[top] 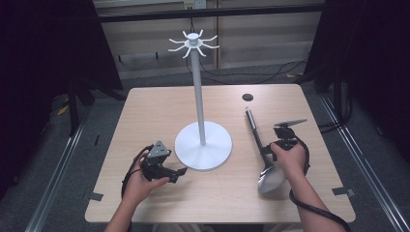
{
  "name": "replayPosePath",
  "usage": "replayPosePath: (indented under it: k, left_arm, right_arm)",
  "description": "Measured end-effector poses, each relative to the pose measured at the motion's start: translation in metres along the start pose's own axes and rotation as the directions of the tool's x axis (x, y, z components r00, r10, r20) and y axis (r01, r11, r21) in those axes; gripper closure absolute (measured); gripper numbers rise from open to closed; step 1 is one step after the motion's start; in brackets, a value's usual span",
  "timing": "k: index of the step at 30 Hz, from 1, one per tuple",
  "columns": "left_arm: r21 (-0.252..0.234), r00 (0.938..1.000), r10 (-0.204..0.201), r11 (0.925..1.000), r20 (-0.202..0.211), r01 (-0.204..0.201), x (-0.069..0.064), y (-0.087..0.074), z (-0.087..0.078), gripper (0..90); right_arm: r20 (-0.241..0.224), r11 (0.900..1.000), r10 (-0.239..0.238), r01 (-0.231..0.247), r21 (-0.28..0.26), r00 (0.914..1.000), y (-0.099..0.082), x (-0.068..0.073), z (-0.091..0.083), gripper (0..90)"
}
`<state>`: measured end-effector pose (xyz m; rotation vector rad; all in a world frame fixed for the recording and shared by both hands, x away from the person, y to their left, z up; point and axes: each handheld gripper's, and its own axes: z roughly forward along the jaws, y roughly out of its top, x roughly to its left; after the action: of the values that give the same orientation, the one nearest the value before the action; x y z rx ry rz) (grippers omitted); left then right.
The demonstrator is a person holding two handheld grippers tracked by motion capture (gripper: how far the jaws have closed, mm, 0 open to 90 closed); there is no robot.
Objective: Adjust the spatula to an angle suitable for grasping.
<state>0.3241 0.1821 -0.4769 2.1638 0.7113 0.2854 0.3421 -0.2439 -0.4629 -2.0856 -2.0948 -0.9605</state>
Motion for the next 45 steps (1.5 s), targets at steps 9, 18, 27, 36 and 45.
replayPosePath:
  k: [9,18,27,36,45]
  left_arm:
    - [-0.003,1.0,0.004,1.0,0.001,-0.004,0.001,0.0,0.0,7.0]
    - [-0.007,1.0,-0.004,1.0,0.006,0.004,-0.002,0.001,0.0,7.0]
    - [-0.017,0.9997,0.001,0.9999,0.026,-0.001,-0.006,0.004,0.002,7.1]
    - [-0.045,0.9986,0.001,0.999,0.052,0.002,-0.011,0.01,0.0,8.0]
    - [-0.089,0.995,-0.006,0.9959,0.099,0.015,-0.023,0.026,-0.002,9.2]
  right_arm:
    - [0.0,0.9983,-0.047,0.047,0.033,0.9989,-0.003,0.002,0.001,89.3]
    - [-0.099,0.9993,-0.011,0.008,-0.036,0.995,-0.002,-0.004,-0.01,89.3]
    - [-0.18,0.9937,-0.025,0.005,-0.112,0.9834,-0.007,-0.008,-0.023,89.3]
    - [-0.253,0.9843,-0.047,0.001,-0.176,0.9663,-0.014,-0.008,-0.03,89.2]
    - [-0.322,0.9631,-0.098,0.008,-0.269,0.9416,-0.022,-0.007,-0.042,89.2]
